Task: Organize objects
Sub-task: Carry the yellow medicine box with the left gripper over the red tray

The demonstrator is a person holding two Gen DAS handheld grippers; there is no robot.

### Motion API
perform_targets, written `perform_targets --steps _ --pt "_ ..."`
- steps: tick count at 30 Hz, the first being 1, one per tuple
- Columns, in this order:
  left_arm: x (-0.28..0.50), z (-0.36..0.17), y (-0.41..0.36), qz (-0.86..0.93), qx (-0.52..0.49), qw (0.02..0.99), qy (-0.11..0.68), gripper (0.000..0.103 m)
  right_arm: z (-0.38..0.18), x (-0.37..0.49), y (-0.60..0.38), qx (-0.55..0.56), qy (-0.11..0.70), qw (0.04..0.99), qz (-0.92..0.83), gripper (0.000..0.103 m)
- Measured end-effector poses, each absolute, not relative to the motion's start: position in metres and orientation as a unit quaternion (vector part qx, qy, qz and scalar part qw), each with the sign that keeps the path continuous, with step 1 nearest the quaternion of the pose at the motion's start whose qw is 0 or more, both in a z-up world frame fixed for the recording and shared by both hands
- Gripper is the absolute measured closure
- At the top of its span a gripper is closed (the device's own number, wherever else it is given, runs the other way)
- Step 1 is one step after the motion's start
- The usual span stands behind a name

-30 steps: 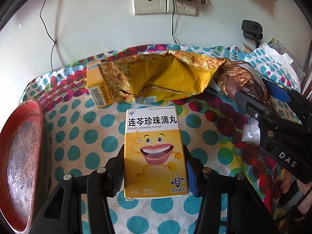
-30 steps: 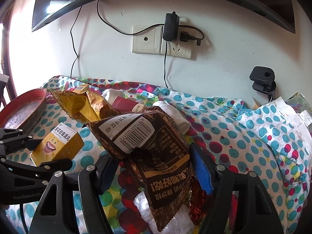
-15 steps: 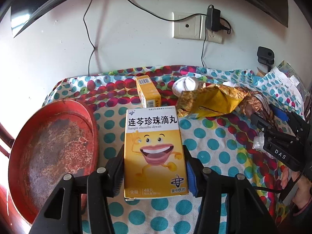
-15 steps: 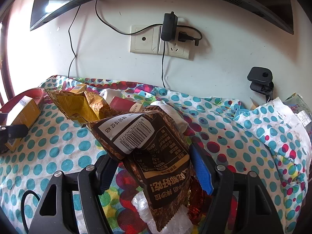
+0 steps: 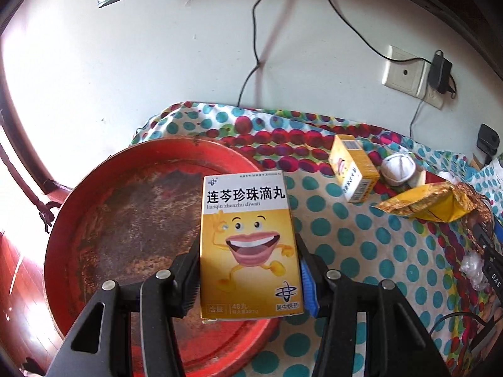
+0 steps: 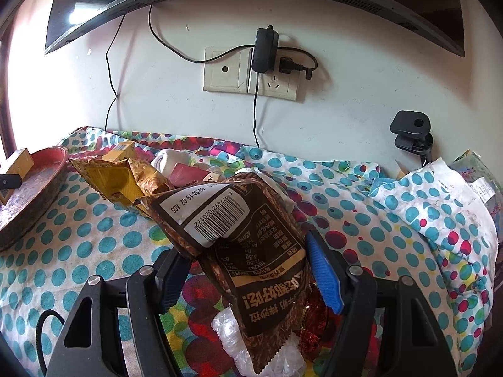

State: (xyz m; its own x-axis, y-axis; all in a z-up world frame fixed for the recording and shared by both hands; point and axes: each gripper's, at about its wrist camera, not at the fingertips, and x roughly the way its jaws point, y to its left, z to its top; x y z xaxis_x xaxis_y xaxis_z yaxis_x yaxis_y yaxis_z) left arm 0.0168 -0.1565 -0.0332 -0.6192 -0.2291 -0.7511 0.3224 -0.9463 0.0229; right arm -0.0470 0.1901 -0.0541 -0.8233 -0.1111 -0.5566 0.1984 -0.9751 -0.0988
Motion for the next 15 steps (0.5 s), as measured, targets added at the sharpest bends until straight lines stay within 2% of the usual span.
perform_targets --steps 15 --pt "0.023 -0.047 -0.219 -0.873 0.428 0.217 0.085 0.05 -0.056 -0.048 0.191 0.289 0.082 0.073 -0.951 0.035"
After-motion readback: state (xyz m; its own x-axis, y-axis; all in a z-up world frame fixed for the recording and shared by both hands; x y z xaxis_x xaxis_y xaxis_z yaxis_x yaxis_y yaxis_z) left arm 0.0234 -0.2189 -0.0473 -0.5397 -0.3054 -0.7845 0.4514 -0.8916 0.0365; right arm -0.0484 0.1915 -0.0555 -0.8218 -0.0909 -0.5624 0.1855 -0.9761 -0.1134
